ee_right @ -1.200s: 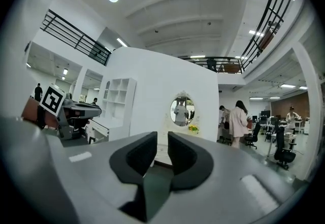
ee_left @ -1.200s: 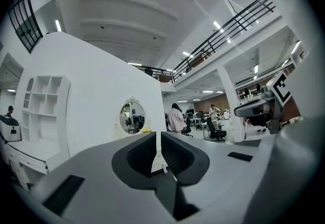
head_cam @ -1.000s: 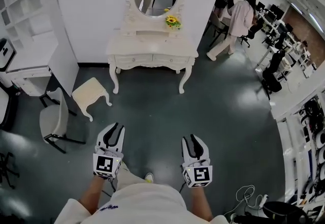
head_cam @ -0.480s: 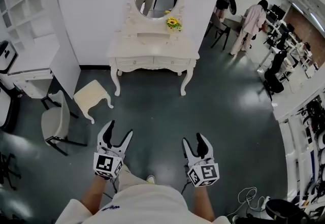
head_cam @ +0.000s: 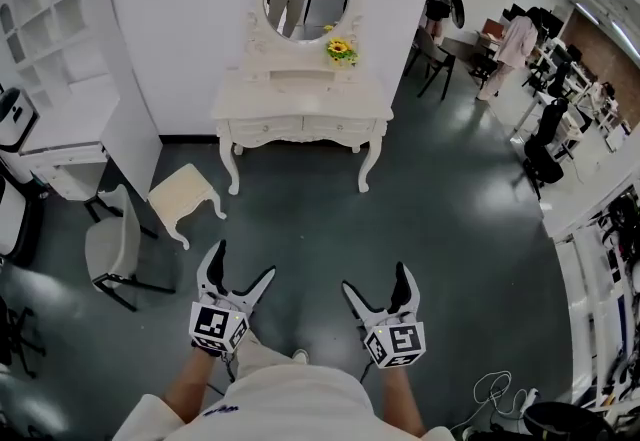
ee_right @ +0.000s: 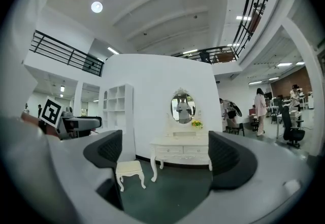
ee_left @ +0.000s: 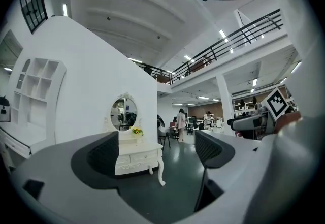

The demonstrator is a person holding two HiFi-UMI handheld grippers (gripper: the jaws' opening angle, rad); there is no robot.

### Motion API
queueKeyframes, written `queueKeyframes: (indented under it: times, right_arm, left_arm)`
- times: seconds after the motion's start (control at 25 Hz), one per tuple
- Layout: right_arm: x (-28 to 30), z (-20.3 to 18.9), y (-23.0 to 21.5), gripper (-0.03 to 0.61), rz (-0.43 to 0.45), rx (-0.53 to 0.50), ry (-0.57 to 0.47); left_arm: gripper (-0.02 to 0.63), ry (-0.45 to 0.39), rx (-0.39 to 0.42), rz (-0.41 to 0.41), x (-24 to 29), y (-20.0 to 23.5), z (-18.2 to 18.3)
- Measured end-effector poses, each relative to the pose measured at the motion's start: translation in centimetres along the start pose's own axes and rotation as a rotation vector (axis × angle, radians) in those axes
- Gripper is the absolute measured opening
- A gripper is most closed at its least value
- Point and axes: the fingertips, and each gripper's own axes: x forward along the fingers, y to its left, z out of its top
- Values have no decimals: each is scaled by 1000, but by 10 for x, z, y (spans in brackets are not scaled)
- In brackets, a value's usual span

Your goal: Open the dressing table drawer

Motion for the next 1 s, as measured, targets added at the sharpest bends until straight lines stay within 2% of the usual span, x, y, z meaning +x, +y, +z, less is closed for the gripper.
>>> queueKeyframes:
  times: [0.08, 0.16, 0.44, 0.72, 1.0]
  right_arm:
    - [0, 0, -1, 553, -9, -19, -1]
    - [-1, -3, -1, 561, -16, -35, 5]
    - [-10, -11, -13, 561, -36, -49, 20]
    - [-29, -15, -21, 561, -63, -8, 20]
    - [-21, -25, -30, 560, -47, 10, 40]
  left_arm:
    - [463, 14, 8, -19, 5, -7, -4]
    - [474, 28, 9, -38, 9, -13, -8]
    - [479, 28, 10, -72, 18, -31, -14]
    - [477, 25, 12, -104, 28, -53, -10]
    - [477, 65, 47, -117, 32, -63, -14]
